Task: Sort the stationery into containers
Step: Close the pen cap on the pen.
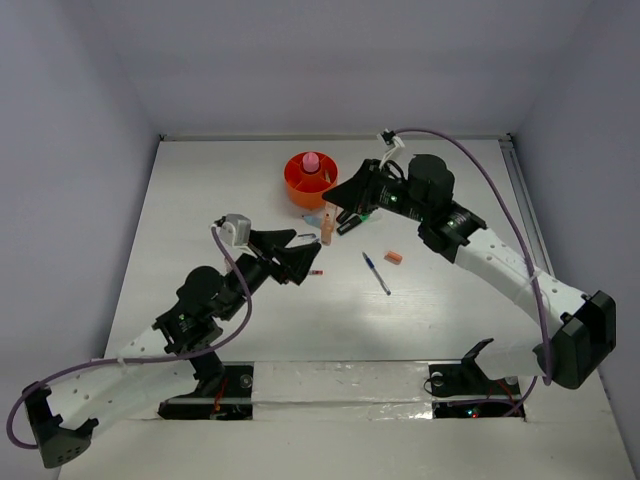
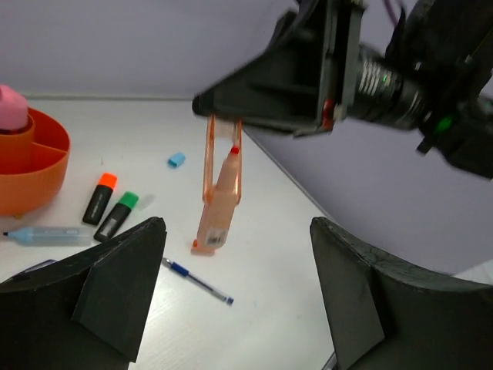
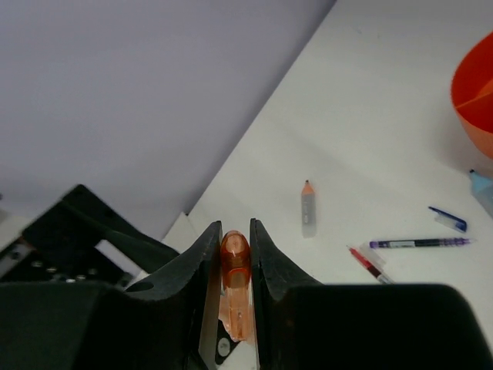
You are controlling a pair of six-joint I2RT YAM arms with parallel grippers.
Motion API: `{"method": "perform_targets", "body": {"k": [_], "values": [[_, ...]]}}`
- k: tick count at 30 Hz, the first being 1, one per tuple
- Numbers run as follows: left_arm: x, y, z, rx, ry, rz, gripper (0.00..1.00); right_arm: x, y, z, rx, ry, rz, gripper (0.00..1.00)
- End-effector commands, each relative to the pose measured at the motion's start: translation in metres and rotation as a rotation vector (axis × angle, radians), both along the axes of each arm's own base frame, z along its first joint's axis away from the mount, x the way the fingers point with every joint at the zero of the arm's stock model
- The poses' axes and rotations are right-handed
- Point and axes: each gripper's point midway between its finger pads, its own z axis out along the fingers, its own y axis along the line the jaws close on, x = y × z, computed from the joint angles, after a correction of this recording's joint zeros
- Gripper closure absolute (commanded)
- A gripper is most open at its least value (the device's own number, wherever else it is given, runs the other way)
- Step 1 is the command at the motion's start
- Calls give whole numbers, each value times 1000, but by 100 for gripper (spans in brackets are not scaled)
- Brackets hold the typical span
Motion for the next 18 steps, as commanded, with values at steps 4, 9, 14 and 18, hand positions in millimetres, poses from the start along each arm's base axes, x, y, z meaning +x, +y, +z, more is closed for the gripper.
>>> {"method": "perform_targets", "body": {"k": [4, 9, 14, 18], "values": [[-29, -11, 23, -59, -189, -156, 26, -34, 0, 68, 137, -60, 133, 100], [-37, -10, 35, -59, -269, -183, 24, -50, 1, 89, 183, -63, 207, 100], [-39, -21, 39, -28, -302, -226, 23, -64, 2, 103, 219, -63, 275, 100], [-38, -26, 42, -10, -322, -233, 22, -71, 1, 109, 233, -69, 308, 100]]}}
